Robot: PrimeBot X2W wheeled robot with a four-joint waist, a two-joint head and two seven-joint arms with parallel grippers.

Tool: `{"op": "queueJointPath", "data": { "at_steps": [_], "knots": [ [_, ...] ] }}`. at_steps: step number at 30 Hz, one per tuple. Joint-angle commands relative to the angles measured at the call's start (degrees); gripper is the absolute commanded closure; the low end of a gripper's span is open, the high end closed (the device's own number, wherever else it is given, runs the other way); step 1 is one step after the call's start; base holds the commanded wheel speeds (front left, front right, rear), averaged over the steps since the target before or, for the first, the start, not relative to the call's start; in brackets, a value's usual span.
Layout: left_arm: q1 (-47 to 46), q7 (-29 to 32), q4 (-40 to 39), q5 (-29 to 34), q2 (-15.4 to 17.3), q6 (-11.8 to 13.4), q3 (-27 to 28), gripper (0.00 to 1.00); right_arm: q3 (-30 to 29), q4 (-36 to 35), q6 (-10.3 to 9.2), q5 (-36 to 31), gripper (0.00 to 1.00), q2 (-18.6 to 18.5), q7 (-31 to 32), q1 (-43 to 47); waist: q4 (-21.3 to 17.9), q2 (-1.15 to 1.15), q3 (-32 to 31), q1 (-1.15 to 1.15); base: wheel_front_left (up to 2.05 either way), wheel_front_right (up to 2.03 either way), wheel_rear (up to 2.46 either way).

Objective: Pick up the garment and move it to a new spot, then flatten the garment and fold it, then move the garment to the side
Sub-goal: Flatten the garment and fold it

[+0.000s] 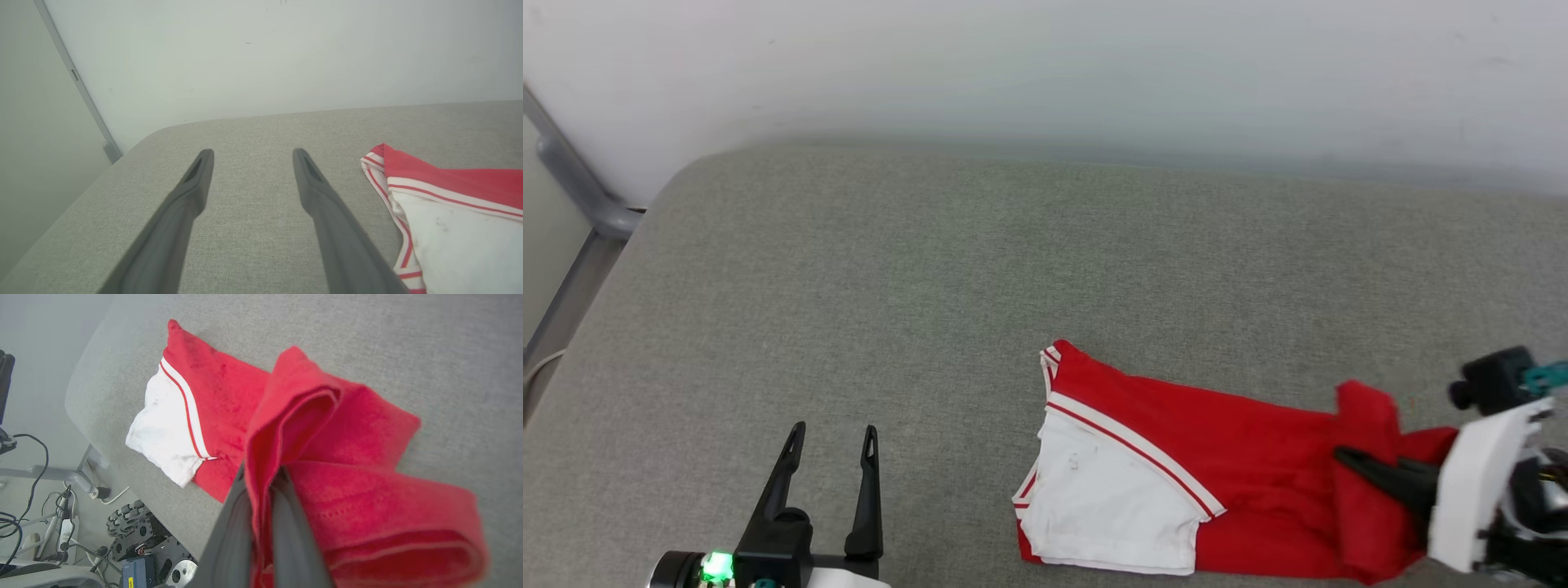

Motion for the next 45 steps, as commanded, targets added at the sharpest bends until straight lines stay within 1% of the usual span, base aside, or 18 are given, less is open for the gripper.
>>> {"op": "queueJointPath", "data": {
  "at_steps": [1, 5, 9, 16, 22, 29, 33, 34, 35, 36, 41, 45],
  "knots": [
    [-0.5, -0.1, 0.1, 0.2, -0.3, -0.1, 0.0, 0.0, 0.8, -0.7, -0.03, -0.9, 1.0, 1.5, 0.8, -1.1, 0.4, 0.0, 0.2, 0.0, 0.0, 0.0, 0.0],
    [-1.3, -0.1, 0.4, 0.2, -0.5, -0.2, -0.3, 0.0, 3.3, -1.5, -0.04, -4.0, 1.0, 5.6, 2.4, -4.2, 1.2, 0.0, 0.8, 0.0, 0.0, 0.0, 0.0],
    [-2.0, -0.1, 0.7, 0.2, -0.7, -0.4, -0.7, 0.0, 6.5, -0.1, -0.04, -6.8, 1.0, 9.4, 2.1, -8.0, 2.0, 0.0, 1.5, 0.0, 0.0, 0.0, 0.0],
    [-3.2, -0.1, 1.1, 0.1, -1.0, -0.4, -1.0, 0.0, 13.2, 4.5, -0.03, -10.3, 1.0, 15.6, 0.0, -14.4, 3.1, 0.0, 2.5, 0.0, 0.0, 0.0, 0.0],
    [-4.0, -0.1, 1.2, 0.1, -1.3, -0.3, -1.3, 0.0, 18.6, 10.8, -0.03, -12.5, 1.0, 20.1, -2.4, -19.5, 3.9, 0.0, 3.7, 0.0, 0.0, 0.0, 0.0],
    [-5.0, -0.1, 1.7, 0.0, -1.8, -0.4, -1.7, 0.0, 23.1, 21.5, -0.04, -15.8, 1.0, 23.2, -6.4, -23.4, 4.9, 0.0, 4.7, 0.0, 0.0, 0.0, 0.0],
    [-5.1, -0.1, 1.9, -0.2, -2.0, -0.3, -1.7, 0.0, 25.6, 25.8, -0.04, -15.6, 1.0, 23.7, -8.0, -23.7, 5.1, 0.0, 4.9, 0.0, 0.0, 0.0, 0.0],
    [-5.0, -0.1, 2.0, -0.3, -2.0, -0.2, -1.6, 0.0, 26.1, 26.4, -0.04, -15.4, 0.68, 23.5, -8.5, -23.8, 5.1, 0.0, 4.8, 0.0, 0.0, 0.0, 0.0],
    [-4.9, -0.1, 2.0, -0.3, -2.0, -0.1, -1.4, 0.0, 26.7, 26.8, -0.04, -15.2, 0.21, 23.4, -9.1, -23.8, 4.9, 0.0, 4.7, 0.0, 0.0, 0.0, 0.0],
    [-4.7, -0.1, 2.1, -0.3, -2.0, 0.0, -1.2, 0.0, 26.8, 26.9, -0.04, -14.7, 0.0, 23.4, -9.8, -23.8, 4.7, 0.0, 4.5, 0.0, 0.0, 0.0, 0.0],
    [-4.2, -0.1, 2.2, -0.1, -2.1, -0.3, -1.1, 0.0, 28.0, 24.6, -0.04, -15.0, 0.0, 21.7, -15.9, -24.4, 3.2, 0.0, 3.1, 0.0, 0.0, 0.0, 0.0],
    [-3.8, -0.1, 2.0, 0.0, -2.0, -0.3, -0.7, 0.0, 26.9, 21.0, -0.04, -16.1, 0.0, 19.3, -22.3, -23.8, 1.8, 0.0, 1.8, 0.0, 0.0, 0.0, 0.0]
  ]
}}
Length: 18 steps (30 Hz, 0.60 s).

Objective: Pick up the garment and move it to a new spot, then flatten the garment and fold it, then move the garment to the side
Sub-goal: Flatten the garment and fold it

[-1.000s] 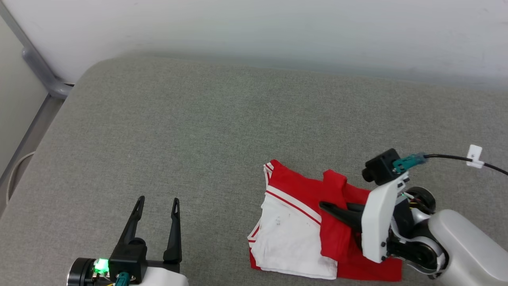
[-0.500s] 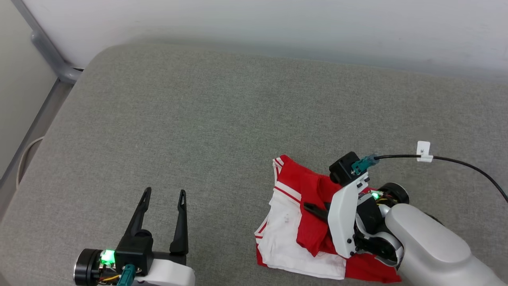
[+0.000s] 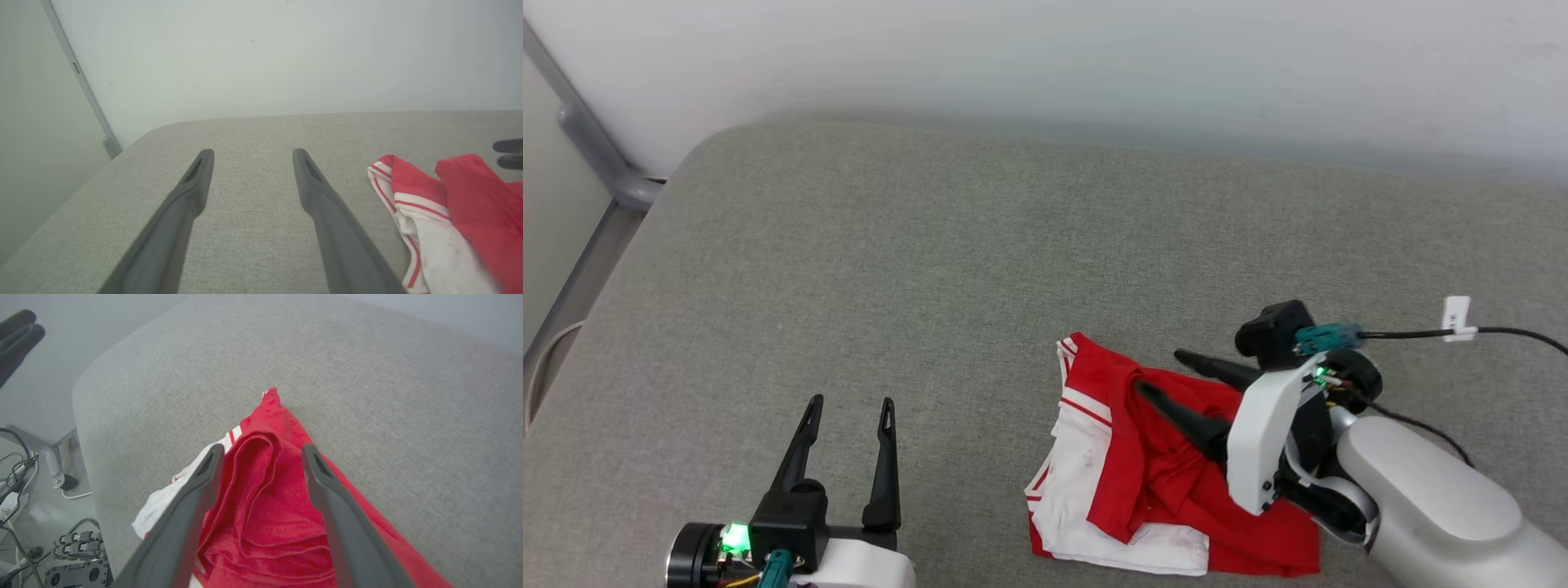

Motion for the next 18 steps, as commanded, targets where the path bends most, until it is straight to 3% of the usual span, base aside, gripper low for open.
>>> {"op": "queueJointPath", "data": {
  "at_steps": [1, 5, 10, 18],
  "knots": [
    [0.6, -0.1, -0.2, 0.2, -0.1, 0.0, 0.2, 0.0, -1.4, -1.3, -0.05, -1.1, 0.0, -1.4, -3.2, 0.2, -1.2, 0.0, -1.0, 0.0, 0.0, 0.0, 0.0],
    [1.5, -0.1, -0.3, 0.2, -0.1, -0.1, 0.4, 0.0, -5.6, -2.6, -0.06, -5.9, 0.0, -4.0, -10.6, 1.8, -2.7, 0.0, -2.2, 0.0, 0.0, 0.0, 0.0],
    [2.3, -0.1, -0.9, 0.1, 0.2, -0.3, 0.7, 0.0, -14.5, -2.6, -0.05, -13.3, 0.0, -4.2, -19.5, 5.2, -4.8, 0.0, -3.3, 0.0, 0.0, 0.0, 0.0],
    [2.9, -0.1, -1.7, 0.3, 0.7, -0.6, 1.1, 0.0, -34.4, -7.6, -0.05, -27.3, 0.0, 2.1, -22.9, 14.7, -6.9, 0.0, -4.9, 0.0, 0.0, 0.0, 0.0]
  ]
}}
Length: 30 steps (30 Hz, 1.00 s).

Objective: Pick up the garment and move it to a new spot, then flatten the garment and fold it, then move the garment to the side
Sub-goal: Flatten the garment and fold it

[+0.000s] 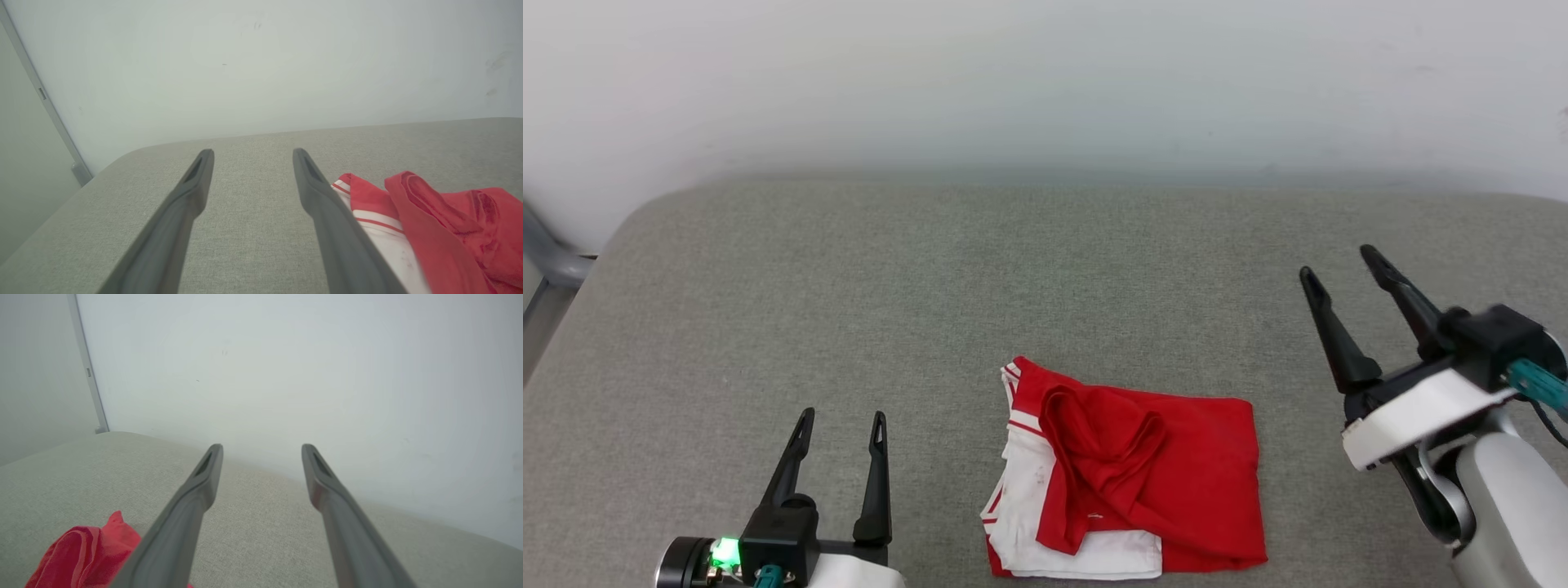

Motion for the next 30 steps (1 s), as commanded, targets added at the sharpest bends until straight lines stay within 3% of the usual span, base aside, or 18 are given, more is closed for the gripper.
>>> {"op": "queueJointPath", "data": {
  "at_steps": [1, 9, 11, 19, 30],
  "knots": [
    [0.6, -0.1, -0.3, 0.2, 0.3, -0.1, 0.2, 0.0, -4.4, -3.1, -0.05, -3.0, 0.0, 2.1, -0.3, 3.4, -0.6, 0.0, -0.6, 0.0, 0.0, 0.0, 0.0],
    [1.9, -0.1, -0.6, -0.2, 0.4, 0.2, 0.7, 0.0, -16.3, -14.2, -0.05, -11.7, 0.0, 10.6, -0.3, 16.0, -1.3, 0.0, -1.9, 0.0, 0.0, 0.0, 0.0],
    [2.9, -0.1, 0.0, -0.1, 0.6, 0.3, 1.0, 0.0, -20.8, -17.9, -0.05, -14.1, 0.0, 15.3, -0.3, 22.4, -1.4, 0.0, -2.7, 0.0, 0.0, 0.0, 0.0],
    [3.9, -0.1, 0.4, 0.3, 1.1, -0.2, 0.7, 0.0, -24.3, -19.6, -0.05, -14.2, 0.0, 17.6, -0.3, 27.6, -0.8, 0.0, -3.7, 0.0, 0.0, 0.0, 0.0],
    [5.1, -0.1, 0.2, 0.3, 1.5, -0.6, 0.3, 0.0, -23.7, -19.3, -0.05, -14.7, 0.0, 18.2, -0.3, 30.2, -0.5, 0.0, -4.2, 0.0, 0.0, 0.0, 0.0]
  ]
}}
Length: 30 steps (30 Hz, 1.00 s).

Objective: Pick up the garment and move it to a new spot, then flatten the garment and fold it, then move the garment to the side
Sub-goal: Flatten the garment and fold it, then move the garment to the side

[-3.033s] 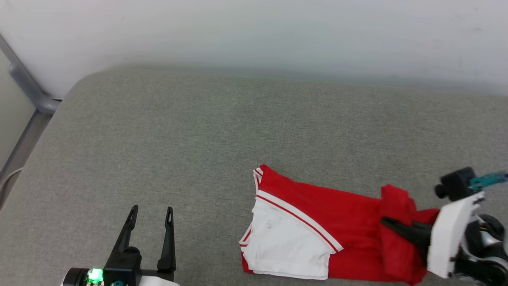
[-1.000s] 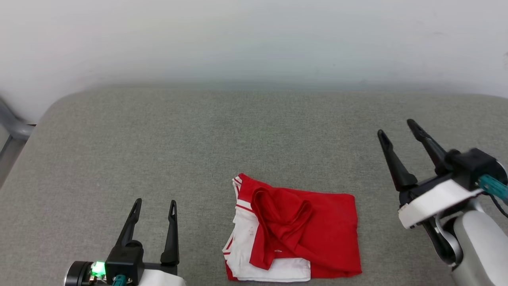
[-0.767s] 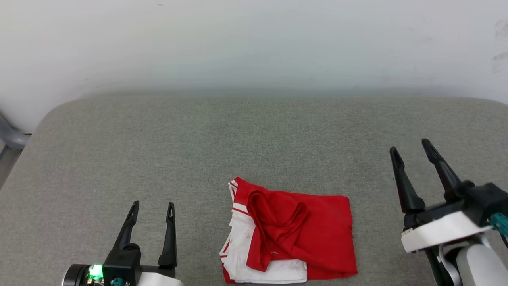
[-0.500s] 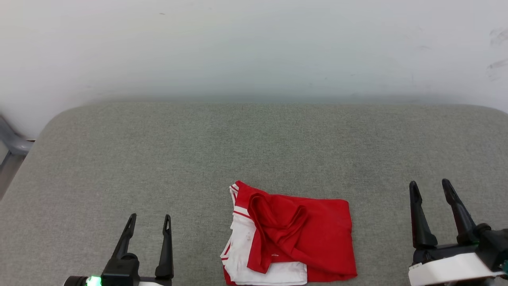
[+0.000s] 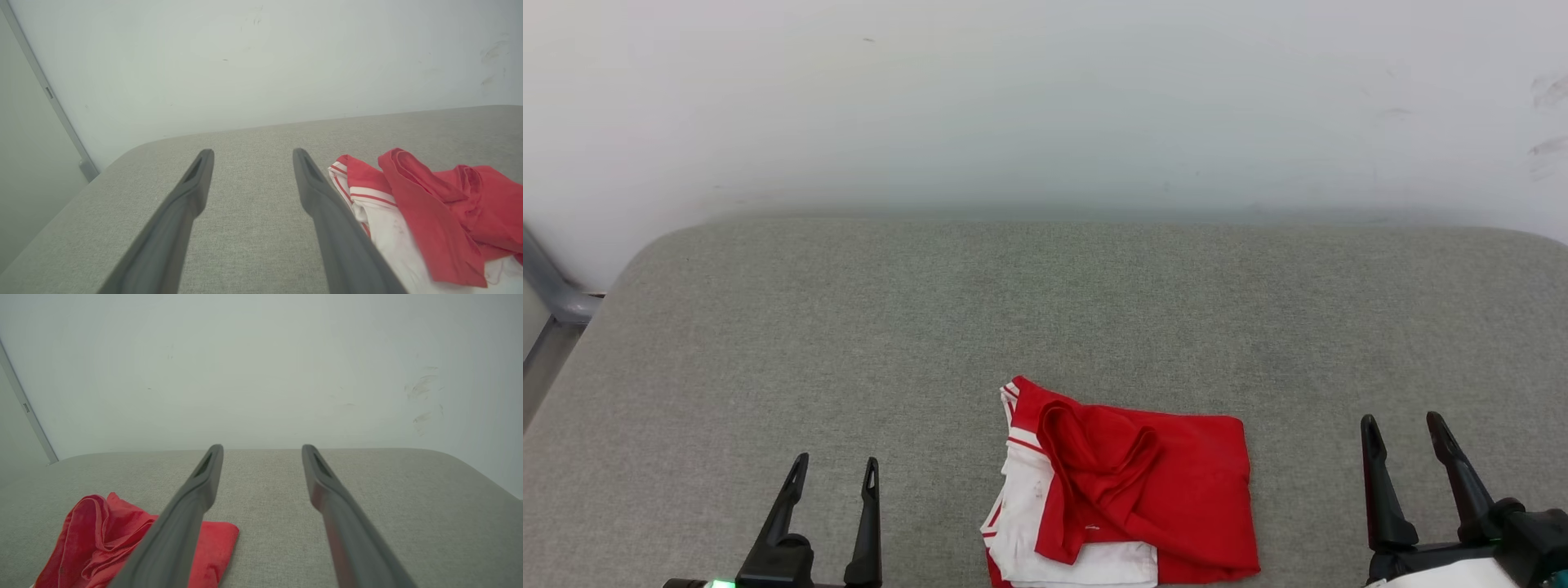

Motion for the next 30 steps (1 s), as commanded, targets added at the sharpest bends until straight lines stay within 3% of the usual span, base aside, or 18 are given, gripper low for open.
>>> {"op": "queueJointPath", "data": {
  "at_steps": [1, 10, 18, 30],
  "knots": [
    [0.7, -0.1, -0.1, 0.2, 0.0, -0.1, 0.0, 0.0, 0.1, 0.1, -0.05, -0.1, 0.0, 0.3, -0.2, 0.7, 0.0, 0.0, 0.0, 0.0, 0.0, 0.0, 0.0],
    [0.4, -0.1, -0.2, 0.1, -0.2, 0.2, -0.3, 0.0, -0.5, -0.7, -0.05, -1.7, 0.0, 0.0, -0.2, -2.2, -0.1, 0.0, 0.0, 0.0, 0.0, 0.0, 0.0],
    [-0.6, -0.1, 0.2, 0.0, -0.3, 0.1, -0.6, 0.0, -0.2, 1.4, -0.05, 1.8, 0.0, -7.7, 0.8, -11.4, 0.1, 0.0, 0.1, 0.0, 0.0, 0.0, 0.0],
    [-0.8, -0.1, 0.3, -0.4, -0.7, -0.1, -1.2, 0.0, 11.0, 4.4, -0.05, 27.7, 0.0, -23.3, 30.7, -22.0, 1.6, 0.0, 0.7, 0.0, 0.0, 0.0, 0.0]
  ]
}}
